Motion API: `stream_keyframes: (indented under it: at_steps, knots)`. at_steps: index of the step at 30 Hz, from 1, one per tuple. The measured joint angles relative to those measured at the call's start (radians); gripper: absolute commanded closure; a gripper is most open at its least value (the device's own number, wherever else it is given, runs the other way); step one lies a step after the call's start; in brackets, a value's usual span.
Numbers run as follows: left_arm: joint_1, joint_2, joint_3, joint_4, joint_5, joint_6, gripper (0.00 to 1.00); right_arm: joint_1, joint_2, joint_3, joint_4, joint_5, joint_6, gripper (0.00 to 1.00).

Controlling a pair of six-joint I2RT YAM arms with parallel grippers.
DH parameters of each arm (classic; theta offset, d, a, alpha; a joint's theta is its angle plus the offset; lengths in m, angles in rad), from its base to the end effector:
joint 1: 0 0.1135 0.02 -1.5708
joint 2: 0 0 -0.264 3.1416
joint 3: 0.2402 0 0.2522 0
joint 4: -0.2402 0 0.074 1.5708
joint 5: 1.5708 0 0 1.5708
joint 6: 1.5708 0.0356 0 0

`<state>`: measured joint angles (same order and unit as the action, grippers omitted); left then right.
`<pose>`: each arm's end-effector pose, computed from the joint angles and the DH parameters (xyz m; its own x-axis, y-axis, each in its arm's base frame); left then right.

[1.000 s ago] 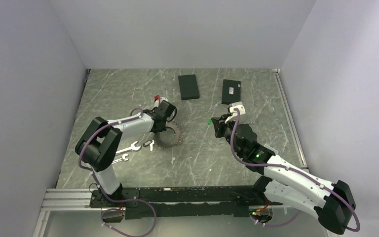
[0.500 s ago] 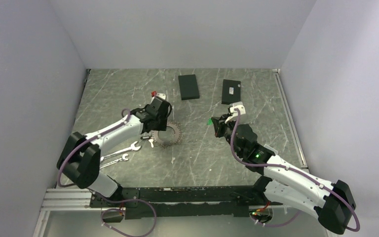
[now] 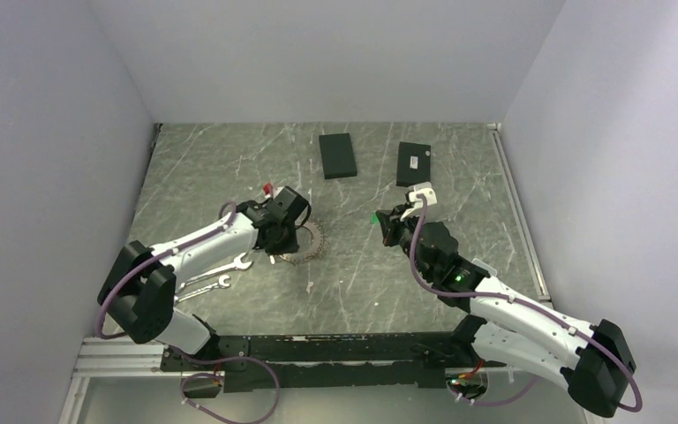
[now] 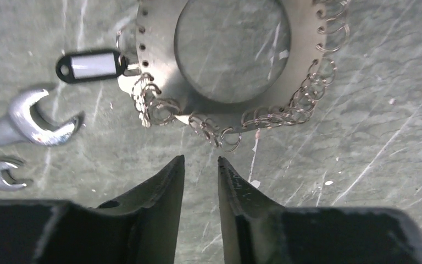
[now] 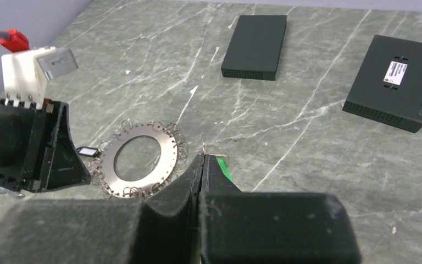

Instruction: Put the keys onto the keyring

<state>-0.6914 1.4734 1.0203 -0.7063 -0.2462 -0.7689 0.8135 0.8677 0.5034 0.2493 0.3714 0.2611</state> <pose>0.2245 -0.1745 0.2235 -0.8852 -0.1427 -0.4427 -0.1005 0.9880 -0.1175 0.1509 0.1408 0.2714 -0.1870 0.1523 -0.9705 -0.3946 0.8931 0.2162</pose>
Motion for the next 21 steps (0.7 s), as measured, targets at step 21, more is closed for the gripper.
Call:
stream_keyframes:
  at_steps: [21]
  knots:
    - [-0.043, 0.096, -0.080, 0.061, -0.113, -0.229, 0.73, 0.002, 0.010, 0.000, 0.000, -0.041, 0.000, 1.00]
